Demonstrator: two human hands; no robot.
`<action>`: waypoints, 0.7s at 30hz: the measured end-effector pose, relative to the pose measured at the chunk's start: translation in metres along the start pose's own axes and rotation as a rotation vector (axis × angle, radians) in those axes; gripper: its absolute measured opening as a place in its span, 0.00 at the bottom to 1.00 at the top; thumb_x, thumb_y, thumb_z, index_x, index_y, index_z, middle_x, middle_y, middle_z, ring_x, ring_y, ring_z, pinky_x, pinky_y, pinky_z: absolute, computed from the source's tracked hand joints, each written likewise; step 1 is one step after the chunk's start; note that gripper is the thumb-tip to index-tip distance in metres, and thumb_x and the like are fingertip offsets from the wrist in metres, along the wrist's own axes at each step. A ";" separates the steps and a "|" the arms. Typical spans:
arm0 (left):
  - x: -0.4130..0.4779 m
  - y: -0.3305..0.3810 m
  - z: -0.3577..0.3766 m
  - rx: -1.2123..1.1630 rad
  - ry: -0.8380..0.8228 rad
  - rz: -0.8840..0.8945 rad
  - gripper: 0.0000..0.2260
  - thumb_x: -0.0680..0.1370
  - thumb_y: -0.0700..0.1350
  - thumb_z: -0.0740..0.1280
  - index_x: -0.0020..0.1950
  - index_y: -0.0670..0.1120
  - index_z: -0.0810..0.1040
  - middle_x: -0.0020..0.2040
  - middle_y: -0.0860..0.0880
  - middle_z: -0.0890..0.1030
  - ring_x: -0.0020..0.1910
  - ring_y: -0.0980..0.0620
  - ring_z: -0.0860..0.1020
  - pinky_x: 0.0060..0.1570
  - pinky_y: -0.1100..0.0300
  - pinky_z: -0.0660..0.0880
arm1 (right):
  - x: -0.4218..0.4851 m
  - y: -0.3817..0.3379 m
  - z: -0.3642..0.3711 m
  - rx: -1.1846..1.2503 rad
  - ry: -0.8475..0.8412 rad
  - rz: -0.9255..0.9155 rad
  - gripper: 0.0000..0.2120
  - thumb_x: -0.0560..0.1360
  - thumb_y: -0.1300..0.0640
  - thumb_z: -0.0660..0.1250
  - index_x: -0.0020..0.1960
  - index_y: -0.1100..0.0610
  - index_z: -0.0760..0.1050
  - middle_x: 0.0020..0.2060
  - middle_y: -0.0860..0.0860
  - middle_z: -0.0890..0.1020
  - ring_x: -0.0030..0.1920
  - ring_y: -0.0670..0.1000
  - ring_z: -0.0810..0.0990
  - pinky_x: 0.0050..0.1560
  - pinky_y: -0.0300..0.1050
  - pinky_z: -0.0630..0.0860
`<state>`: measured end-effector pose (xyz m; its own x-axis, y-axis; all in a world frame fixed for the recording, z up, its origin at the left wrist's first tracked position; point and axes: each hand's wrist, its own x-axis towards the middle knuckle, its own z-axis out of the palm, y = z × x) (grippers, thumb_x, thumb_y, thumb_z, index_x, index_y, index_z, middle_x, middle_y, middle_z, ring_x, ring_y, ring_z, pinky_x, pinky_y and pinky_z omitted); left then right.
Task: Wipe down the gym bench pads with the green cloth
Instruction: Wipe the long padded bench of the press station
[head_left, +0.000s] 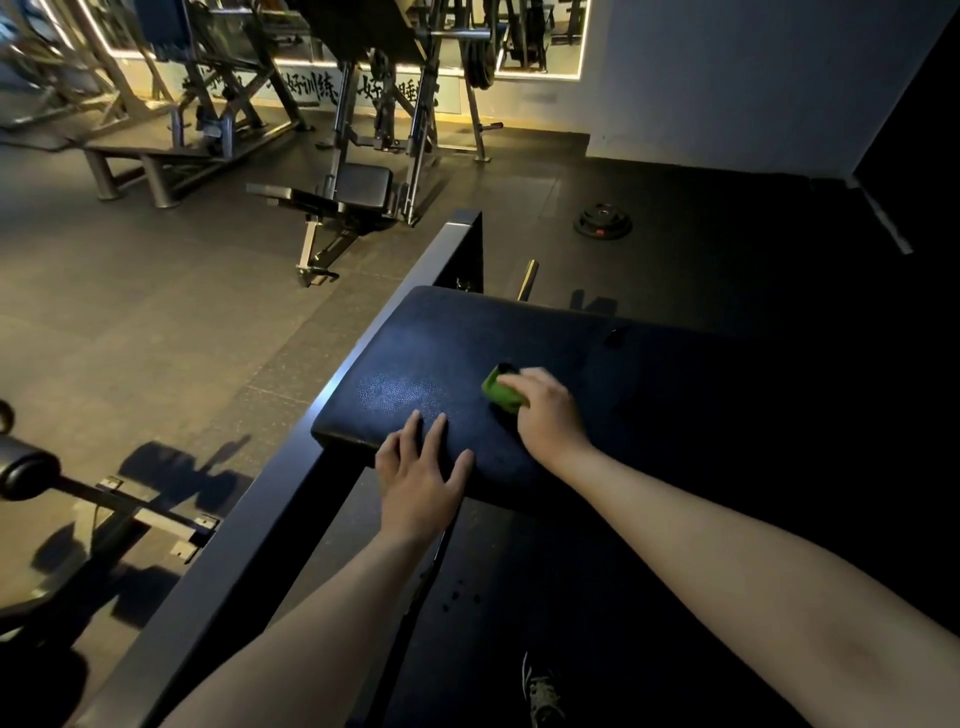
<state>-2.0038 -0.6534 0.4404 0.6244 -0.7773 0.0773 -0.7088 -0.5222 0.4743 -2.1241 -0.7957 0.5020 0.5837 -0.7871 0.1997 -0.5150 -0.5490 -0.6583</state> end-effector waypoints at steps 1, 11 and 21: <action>-0.005 -0.005 0.002 0.009 0.000 -0.035 0.29 0.80 0.66 0.58 0.79 0.58 0.61 0.82 0.52 0.53 0.76 0.48 0.50 0.76 0.50 0.46 | 0.003 0.000 0.002 0.003 0.027 0.054 0.20 0.74 0.70 0.60 0.60 0.58 0.82 0.58 0.57 0.80 0.58 0.58 0.77 0.60 0.45 0.71; -0.026 0.005 -0.001 -0.176 0.026 -0.047 0.28 0.81 0.56 0.63 0.80 0.51 0.62 0.82 0.47 0.54 0.80 0.47 0.48 0.78 0.52 0.45 | -0.068 -0.015 0.014 -0.041 -0.044 -0.053 0.14 0.77 0.64 0.63 0.55 0.55 0.84 0.57 0.51 0.83 0.56 0.55 0.81 0.58 0.50 0.75; -0.094 0.021 0.004 -1.490 -0.123 -0.573 0.13 0.84 0.54 0.61 0.68 0.55 0.68 0.60 0.42 0.80 0.53 0.45 0.82 0.45 0.48 0.82 | -0.123 -0.042 0.052 0.134 -0.234 -0.060 0.23 0.75 0.66 0.62 0.69 0.55 0.75 0.67 0.54 0.75 0.68 0.51 0.72 0.71 0.42 0.66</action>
<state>-2.0787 -0.5929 0.4398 0.6020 -0.6686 -0.4365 0.5824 -0.0064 0.8129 -2.1417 -0.6610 0.4675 0.7478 -0.6592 0.0783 -0.3967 -0.5384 -0.7435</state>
